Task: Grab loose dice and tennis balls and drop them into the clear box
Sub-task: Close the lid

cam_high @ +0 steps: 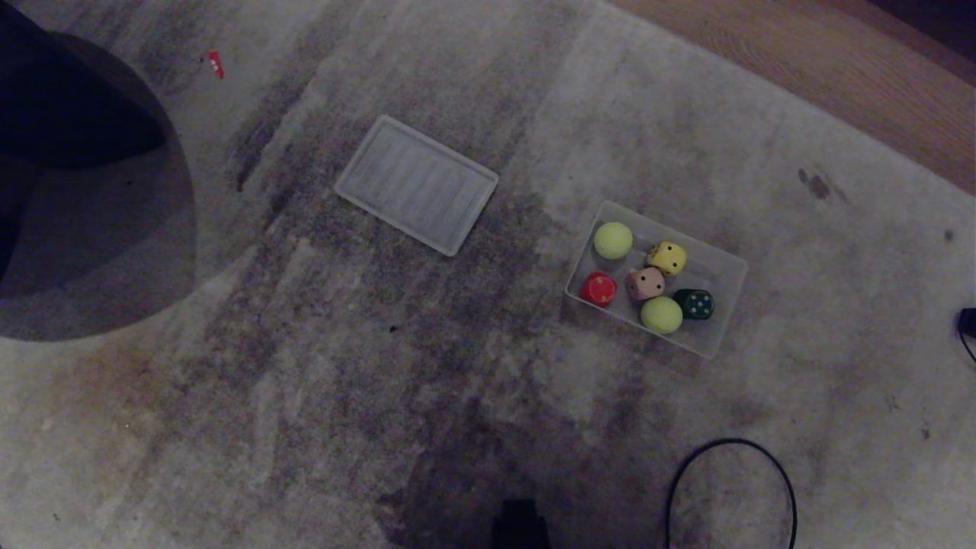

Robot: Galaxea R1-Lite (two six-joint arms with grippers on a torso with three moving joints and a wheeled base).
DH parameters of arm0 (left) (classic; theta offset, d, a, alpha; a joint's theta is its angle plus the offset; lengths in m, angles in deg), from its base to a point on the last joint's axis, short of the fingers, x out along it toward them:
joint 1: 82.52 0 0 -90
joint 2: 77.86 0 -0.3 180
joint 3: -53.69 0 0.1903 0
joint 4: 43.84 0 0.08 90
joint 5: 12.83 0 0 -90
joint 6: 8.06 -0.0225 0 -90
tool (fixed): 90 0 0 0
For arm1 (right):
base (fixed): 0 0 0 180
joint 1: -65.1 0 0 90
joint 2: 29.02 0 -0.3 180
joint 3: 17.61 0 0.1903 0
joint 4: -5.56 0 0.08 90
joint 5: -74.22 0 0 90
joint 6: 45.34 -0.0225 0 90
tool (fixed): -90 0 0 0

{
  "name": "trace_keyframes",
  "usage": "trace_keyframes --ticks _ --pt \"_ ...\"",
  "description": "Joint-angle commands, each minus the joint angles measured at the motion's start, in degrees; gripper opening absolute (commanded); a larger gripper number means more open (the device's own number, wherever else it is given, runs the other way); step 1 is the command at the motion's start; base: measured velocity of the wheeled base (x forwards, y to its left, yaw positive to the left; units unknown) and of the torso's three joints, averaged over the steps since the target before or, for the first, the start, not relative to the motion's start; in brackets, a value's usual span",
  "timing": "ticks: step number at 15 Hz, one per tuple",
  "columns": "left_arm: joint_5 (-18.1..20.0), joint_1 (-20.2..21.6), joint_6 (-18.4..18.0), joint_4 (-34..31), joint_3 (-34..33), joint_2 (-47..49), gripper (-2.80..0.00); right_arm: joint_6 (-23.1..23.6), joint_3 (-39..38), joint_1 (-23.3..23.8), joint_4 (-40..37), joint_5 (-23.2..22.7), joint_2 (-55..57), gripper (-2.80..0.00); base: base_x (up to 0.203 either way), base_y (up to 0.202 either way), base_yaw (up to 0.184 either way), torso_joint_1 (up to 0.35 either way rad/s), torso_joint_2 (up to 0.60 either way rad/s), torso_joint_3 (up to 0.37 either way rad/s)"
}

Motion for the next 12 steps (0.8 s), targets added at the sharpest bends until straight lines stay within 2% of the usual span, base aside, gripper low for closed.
trace_keyframes --ticks 1,7,9,12 --pt "0.20 0.00 -0.34 0.00 -0.09 0.09 -2.80 -0.02 -0.02 -0.02 -0.03 0.00 0.18 -2.80 0.000 0.000 0.000 0.000 0.00 0.000" --pt "0.06 0.00 -0.26 0.00 -0.09 0.09 -2.80 -0.02 -0.02 -0.02 -0.03 0.00 0.18 -2.80 0.000 0.000 0.000 0.000 0.00 0.000" --pt "-0.50 -0.04 1.95 0.09 -0.09 0.09 -2.80 -0.02 -0.02 -0.02 -0.03 0.00 0.18 -2.80 0.000 0.000 0.000 0.000 0.00 0.000" --pt "-0.65 0.00 2.18 0.18 -0.09 0.09 -2.80 -0.02 -0.02 -0.02 -0.03 0.00 0.18 -2.80 0.000 0.000 0.000 0.003 0.00 0.043"
